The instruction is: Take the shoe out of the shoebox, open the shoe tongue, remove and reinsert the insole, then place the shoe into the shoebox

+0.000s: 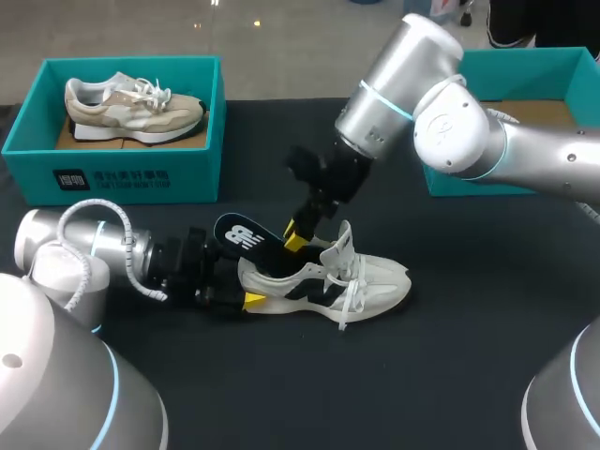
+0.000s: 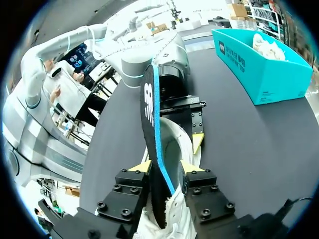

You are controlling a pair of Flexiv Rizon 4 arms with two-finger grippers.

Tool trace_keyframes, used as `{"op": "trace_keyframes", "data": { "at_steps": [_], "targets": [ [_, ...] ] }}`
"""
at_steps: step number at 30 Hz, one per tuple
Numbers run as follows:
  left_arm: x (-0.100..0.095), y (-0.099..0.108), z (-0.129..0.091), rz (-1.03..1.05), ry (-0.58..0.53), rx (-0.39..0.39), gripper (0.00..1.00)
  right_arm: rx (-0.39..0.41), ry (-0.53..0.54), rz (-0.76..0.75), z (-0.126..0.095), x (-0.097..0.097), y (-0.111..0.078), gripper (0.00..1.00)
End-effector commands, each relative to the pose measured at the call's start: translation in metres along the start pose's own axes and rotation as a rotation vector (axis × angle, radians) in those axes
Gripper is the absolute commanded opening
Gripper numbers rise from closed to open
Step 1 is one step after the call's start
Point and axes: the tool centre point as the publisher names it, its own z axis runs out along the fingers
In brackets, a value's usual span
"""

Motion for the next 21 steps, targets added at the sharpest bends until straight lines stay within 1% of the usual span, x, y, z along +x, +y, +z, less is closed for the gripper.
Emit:
{"op": "trace_keyframes", "data": {
  "at_steps": [1, 2, 9, 14, 15, 17, 19, 21],
  "targets": [
    [0.0, 0.003, 0.001, 0.0, 0.0, -0.002, 0.0, -0.002, 0.053, 0.0, 0.003, -0.008, -0.002, 0.3],
    [0.0, 0.003, 0.001, 0.0, 0.0, -0.002, 0.0, -0.007, 0.061, -0.005, 0.004, -0.007, -0.001, 0.29],
    [0.0, 0.003, 0.001, 0.0, 0.0, -0.002, 0.0, -0.001, 0.091, -0.026, 0.014, 0.0, 0.006, 0.29],
    [0.0, 0.003, 0.001, 0.0, 0.0, -0.002, 0.0, -0.002, 0.099, -0.032, 0.021, 0.005, 0.009, 0.26],
    [0.0, 0.003, 0.001, 0.0, 0.0, -0.002, 0.0, -0.001, 0.1, -0.033, 0.021, 0.005, 0.009, 0.25],
    [0.0, 0.003, 0.001, 0.0, 0.0, -0.002, 0.0, 0.0, 0.101, -0.033, 0.022, 0.006, 0.009, 0.18],
    [0.0, 0.003, 0.001, 0.0, 0.0, -0.002, 0.0, -0.001, 0.098, -0.031, 0.021, 0.007, 0.008, 0.0],
    [0.0, 0.003, 0.001, 0.0, 0.0, -0.002, 0.0, -0.009, 0.097, -0.03, 0.019, 0.009, 0.009, 0.0]
  ]
}}
